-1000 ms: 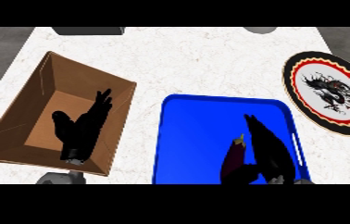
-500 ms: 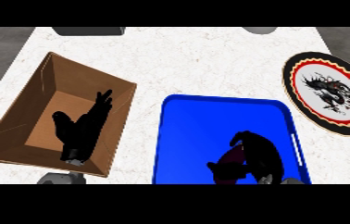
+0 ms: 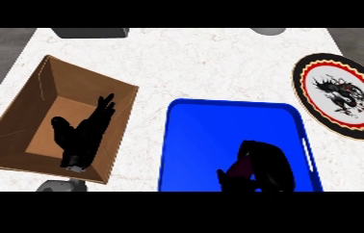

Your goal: Pick the eggplant from the tray and place it in the plate

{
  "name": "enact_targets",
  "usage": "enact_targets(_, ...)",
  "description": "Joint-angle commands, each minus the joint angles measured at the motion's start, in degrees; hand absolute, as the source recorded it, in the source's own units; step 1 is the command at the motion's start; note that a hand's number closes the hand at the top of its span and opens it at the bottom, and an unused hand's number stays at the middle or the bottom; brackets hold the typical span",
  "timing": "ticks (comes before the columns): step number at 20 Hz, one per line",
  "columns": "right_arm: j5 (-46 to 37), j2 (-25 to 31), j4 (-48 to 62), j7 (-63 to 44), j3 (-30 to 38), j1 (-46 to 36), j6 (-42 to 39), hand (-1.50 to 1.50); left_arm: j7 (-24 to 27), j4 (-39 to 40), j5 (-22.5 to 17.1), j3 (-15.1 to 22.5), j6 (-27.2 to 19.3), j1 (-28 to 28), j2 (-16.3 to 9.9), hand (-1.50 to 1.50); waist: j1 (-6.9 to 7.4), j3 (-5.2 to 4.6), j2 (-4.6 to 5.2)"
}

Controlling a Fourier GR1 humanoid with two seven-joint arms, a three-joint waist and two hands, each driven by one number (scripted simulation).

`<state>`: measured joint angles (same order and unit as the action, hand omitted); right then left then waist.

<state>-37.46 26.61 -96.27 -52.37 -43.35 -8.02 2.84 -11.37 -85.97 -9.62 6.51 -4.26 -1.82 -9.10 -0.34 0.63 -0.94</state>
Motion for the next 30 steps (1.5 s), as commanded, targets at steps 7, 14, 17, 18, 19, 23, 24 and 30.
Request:
enact_targets(7,-13.7,2.7,-15.5,13.4,-2.4,3.9,18.9,1.50,-0.4,3.2,0.8,-0.5,-1.2,4.0,0.6,0.00,-1.05,-0.59,0.47)
enact_targets(14,-16.9,5.6,-25.1,12.3,5.1,12.1,29.5,1.50,1.0,1.7,0.7,-0.1,0.3,6.8,0.5,0.00,-0.78,-0.62,0.66)
enact_targets(17,-12.4,3.7,-24.2,12.3,10.6,11.7,33.7,1.50,-2.5,2.2,1.4,0.7,-1.2,3.6,1.6,0.00,-0.43,-0.56,0.96)
enact_targets(18,-10.5,6.5,-24.9,14.3,12.6,15.3,36.8,1.50,-1.0,2.4,0.2,-1.3,0.3,4.5,0.0,0.00,-0.64,-0.54,0.92)
enact_targets(19,-9.0,6.7,-23.2,16.4,13.5,16.3,39.0,1.50,-0.1,3.8,2.2,-0.2,-1.8,3.0,1.8,0.00,-0.59,-0.53,1.00)
enact_targets(23,1.9,8.4,-23.0,21.2,19.4,18.4,43.8,1.50,-2.1,2.7,1.3,-0.6,-1.7,2.5,2.1,0.00,-0.35,-0.45,1.05)
enact_targets(24,5.6,8.1,-22.3,22.2,21.5,16.0,43.9,1.50,-1.4,3.1,2.7,0.7,-1.7,3.3,2.2,0.00,0.06,-0.44,1.12)
enact_targets(30,20.9,12.4,-10.5,35.4,33.2,12.7,44.7,1.50,-1.0,3.7,0.8,-0.7,1.5,2.7,0.6,0.00,0.32,-0.42,1.18)
